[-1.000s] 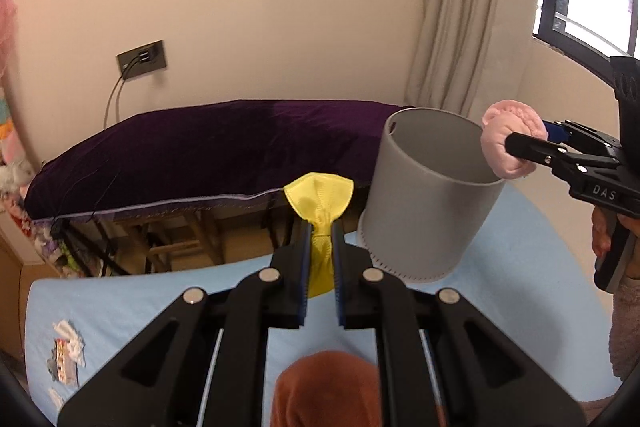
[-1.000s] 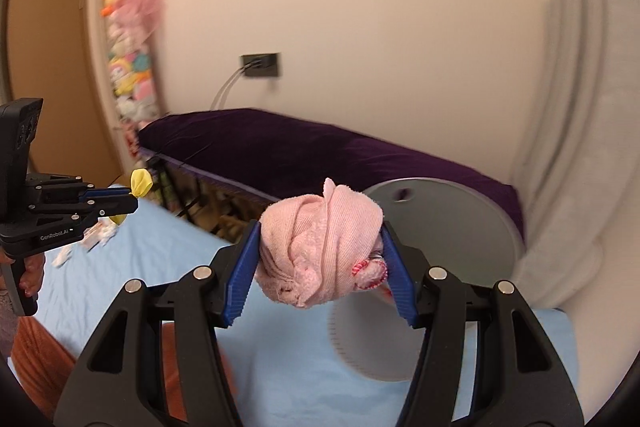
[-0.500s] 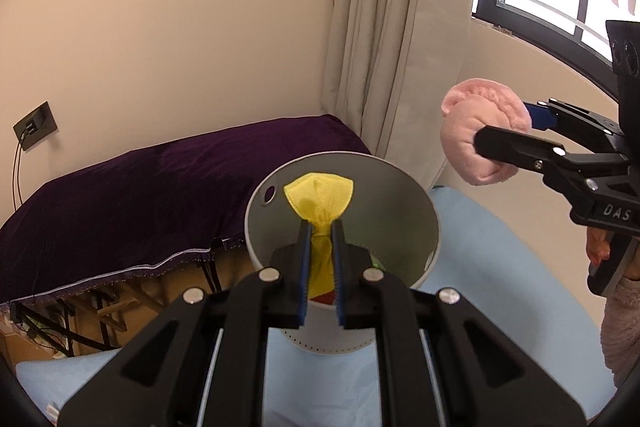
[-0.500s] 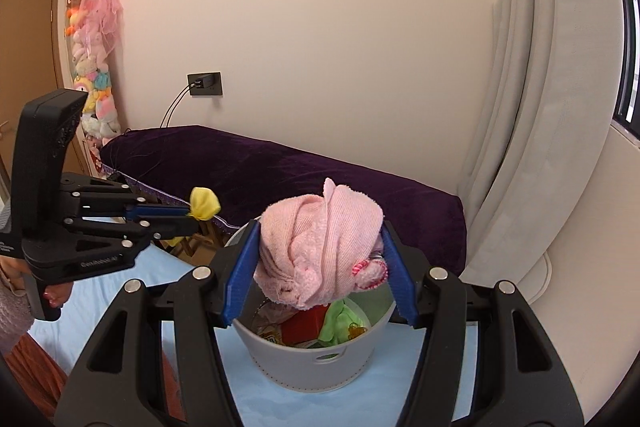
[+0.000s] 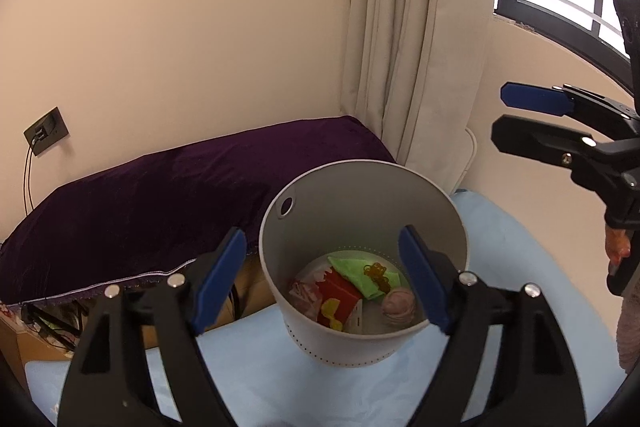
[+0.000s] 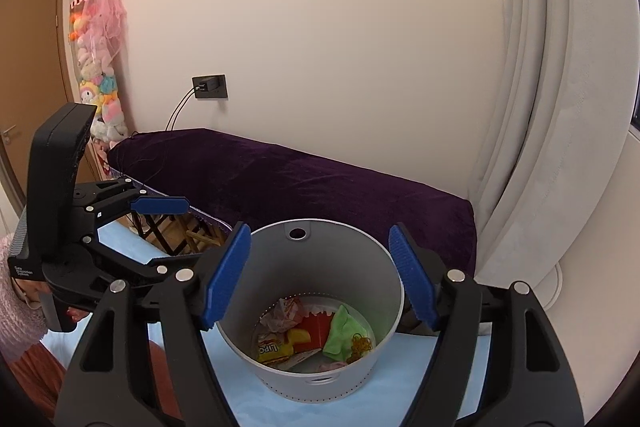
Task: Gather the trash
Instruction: 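Move both open tools back over the bed toward the white tissues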
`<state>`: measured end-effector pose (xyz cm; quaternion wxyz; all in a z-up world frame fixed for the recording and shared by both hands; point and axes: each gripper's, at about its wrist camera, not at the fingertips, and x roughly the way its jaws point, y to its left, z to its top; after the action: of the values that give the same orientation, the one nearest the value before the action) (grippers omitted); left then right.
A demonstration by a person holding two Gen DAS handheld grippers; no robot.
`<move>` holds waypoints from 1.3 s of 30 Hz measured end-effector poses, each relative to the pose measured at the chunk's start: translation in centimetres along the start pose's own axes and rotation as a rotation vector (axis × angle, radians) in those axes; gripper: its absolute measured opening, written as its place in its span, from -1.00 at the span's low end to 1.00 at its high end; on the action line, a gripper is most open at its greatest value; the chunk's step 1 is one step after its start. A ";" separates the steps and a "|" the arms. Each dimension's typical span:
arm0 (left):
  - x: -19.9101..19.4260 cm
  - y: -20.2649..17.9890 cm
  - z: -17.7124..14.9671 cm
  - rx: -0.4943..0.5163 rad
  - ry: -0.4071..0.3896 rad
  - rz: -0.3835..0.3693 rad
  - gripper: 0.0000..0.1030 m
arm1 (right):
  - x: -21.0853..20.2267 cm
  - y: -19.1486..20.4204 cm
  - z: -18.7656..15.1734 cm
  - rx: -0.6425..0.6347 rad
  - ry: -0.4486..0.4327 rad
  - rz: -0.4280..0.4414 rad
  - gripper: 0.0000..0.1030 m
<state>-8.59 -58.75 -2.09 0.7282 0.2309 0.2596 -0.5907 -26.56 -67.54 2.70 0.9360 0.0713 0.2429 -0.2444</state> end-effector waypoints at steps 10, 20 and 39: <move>-3.2 5.1 -4.3 -0.118 0.005 0.114 0.53 | 1.4 6.1 -1.3 -0.068 0.018 0.063 0.37; -10.6 12.3 -11.4 -0.270 -0.009 0.311 0.53 | 4.4 17.5 -1.8 -0.169 0.041 0.235 0.41; -30.3 30.7 -35.5 -0.699 0.064 0.841 0.53 | 11.6 51.4 -5.2 -0.443 0.106 0.682 0.42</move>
<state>12.71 -7.48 -8.36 0.9267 0.0769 0.3478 -0.1200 5.36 -26.44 -6.71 0.9423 -0.0433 0.3000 0.1420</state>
